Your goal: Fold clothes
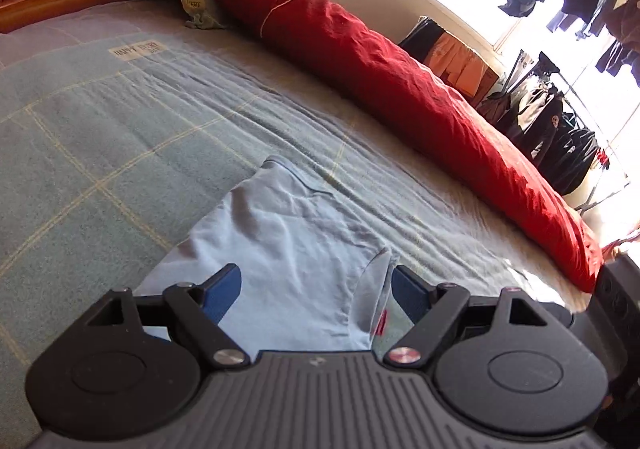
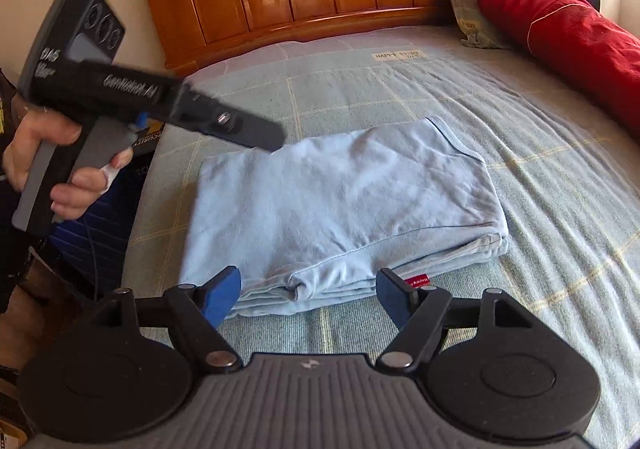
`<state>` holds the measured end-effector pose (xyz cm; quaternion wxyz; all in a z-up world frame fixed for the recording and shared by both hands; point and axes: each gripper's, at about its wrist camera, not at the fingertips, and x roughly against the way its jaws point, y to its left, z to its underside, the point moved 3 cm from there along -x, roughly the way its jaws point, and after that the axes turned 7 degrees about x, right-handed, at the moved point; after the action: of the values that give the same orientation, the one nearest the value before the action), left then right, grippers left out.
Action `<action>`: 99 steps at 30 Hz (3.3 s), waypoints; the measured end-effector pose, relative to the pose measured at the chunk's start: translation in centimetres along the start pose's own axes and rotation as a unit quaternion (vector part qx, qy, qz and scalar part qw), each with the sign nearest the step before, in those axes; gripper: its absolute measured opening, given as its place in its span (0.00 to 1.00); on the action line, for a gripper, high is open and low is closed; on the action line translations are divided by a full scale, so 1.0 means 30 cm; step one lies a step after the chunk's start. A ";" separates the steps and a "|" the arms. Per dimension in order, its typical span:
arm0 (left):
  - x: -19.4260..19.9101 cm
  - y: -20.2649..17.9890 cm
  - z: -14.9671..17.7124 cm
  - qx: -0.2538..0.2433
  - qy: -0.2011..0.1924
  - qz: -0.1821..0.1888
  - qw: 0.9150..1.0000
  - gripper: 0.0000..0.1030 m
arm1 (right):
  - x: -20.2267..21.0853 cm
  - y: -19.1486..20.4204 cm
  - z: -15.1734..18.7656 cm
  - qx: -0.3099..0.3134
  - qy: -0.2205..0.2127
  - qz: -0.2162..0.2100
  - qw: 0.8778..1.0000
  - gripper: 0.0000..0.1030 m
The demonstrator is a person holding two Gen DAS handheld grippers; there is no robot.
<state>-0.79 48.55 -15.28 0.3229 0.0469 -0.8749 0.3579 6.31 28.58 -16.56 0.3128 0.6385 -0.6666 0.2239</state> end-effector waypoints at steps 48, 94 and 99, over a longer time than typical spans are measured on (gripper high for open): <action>0.064 -0.104 0.360 -0.122 0.036 -0.123 0.984 0.85 | 0.209 0.180 0.164 -0.093 0.058 0.060 0.992 0.85; 0.768 -0.423 0.989 -0.192 -0.145 -0.287 0.927 0.99 | 0.627 0.739 0.381 -0.119 -0.057 0.208 0.969 1.00; 0.803 -0.444 1.009 -0.167 -0.133 -0.271 0.939 0.99 | 0.638 0.767 0.403 -0.137 -0.054 0.199 0.969 1.00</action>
<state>-31.66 22.41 -9.13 0.2913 0.2744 -0.9114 0.0960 -17.89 8.47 -9.31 0.3101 0.4548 -0.8207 0.1534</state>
